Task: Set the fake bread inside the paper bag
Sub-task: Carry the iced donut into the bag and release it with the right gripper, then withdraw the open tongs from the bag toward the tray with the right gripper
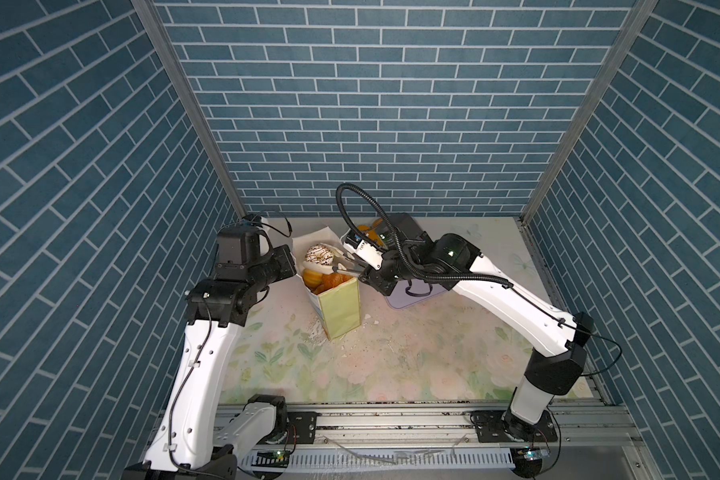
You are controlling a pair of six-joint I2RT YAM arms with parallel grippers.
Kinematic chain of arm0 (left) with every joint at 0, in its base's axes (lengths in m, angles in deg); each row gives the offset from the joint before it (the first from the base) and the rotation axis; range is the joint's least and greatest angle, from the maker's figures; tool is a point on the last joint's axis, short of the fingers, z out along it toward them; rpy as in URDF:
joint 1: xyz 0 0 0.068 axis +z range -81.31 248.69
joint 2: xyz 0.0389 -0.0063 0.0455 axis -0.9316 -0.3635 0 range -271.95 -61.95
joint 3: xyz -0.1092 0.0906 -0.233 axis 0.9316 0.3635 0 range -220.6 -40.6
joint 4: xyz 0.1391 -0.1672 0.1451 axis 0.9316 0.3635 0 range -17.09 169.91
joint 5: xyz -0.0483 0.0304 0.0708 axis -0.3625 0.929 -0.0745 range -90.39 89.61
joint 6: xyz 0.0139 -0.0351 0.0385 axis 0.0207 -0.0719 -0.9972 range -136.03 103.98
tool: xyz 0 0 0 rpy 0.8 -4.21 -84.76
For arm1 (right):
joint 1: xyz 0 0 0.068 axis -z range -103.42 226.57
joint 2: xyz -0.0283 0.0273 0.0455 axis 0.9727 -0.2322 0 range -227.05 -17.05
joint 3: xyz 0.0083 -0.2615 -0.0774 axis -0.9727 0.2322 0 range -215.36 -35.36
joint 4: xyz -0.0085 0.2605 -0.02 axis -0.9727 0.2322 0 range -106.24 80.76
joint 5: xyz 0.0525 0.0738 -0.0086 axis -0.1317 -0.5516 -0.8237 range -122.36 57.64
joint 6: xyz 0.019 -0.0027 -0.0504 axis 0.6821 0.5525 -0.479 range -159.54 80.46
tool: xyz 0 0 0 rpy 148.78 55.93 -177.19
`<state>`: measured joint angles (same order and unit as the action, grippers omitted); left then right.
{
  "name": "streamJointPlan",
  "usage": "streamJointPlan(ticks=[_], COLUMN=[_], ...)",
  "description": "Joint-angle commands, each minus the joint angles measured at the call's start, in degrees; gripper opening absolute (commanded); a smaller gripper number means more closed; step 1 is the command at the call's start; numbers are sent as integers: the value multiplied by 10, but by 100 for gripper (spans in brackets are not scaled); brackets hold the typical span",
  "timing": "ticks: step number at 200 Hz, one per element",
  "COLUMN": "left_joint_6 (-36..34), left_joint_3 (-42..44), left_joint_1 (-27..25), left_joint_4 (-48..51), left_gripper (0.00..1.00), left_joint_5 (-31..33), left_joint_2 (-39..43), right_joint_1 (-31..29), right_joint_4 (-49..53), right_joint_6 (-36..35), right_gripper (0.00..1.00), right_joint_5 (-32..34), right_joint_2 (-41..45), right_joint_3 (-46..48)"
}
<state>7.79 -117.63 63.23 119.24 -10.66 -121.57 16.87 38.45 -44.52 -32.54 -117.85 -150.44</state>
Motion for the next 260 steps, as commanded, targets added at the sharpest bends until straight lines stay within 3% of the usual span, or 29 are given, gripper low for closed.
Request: streamJointPlan(ticks=[1,77,140,213,260], left_joint_6=[1,-8,-16,-14,-19], left_joint_3=[13,22,17,14,-2], left_joint_1=[-2,-3,-3,-3,-2], left_joint_4=[-8,-12,-8,-18,7], left_gripper=[0,0,0,0,0], left_joint_5=[-5,-6,-12,-16,0], left_joint_2=[13,19,15,9,5], right_joint_1=[-4,-4,16,152,250], right_joint_4=[-7,-20,-69,-97,-107], right_joint_6=[8,17,26,94,130], right_gripper=[49,54,54,54,55], right_joint_5=[29,55,126,187,113], right_joint_2=[3,18,76,116,80], right_joint_3=[1,-37,-37,-8,74])
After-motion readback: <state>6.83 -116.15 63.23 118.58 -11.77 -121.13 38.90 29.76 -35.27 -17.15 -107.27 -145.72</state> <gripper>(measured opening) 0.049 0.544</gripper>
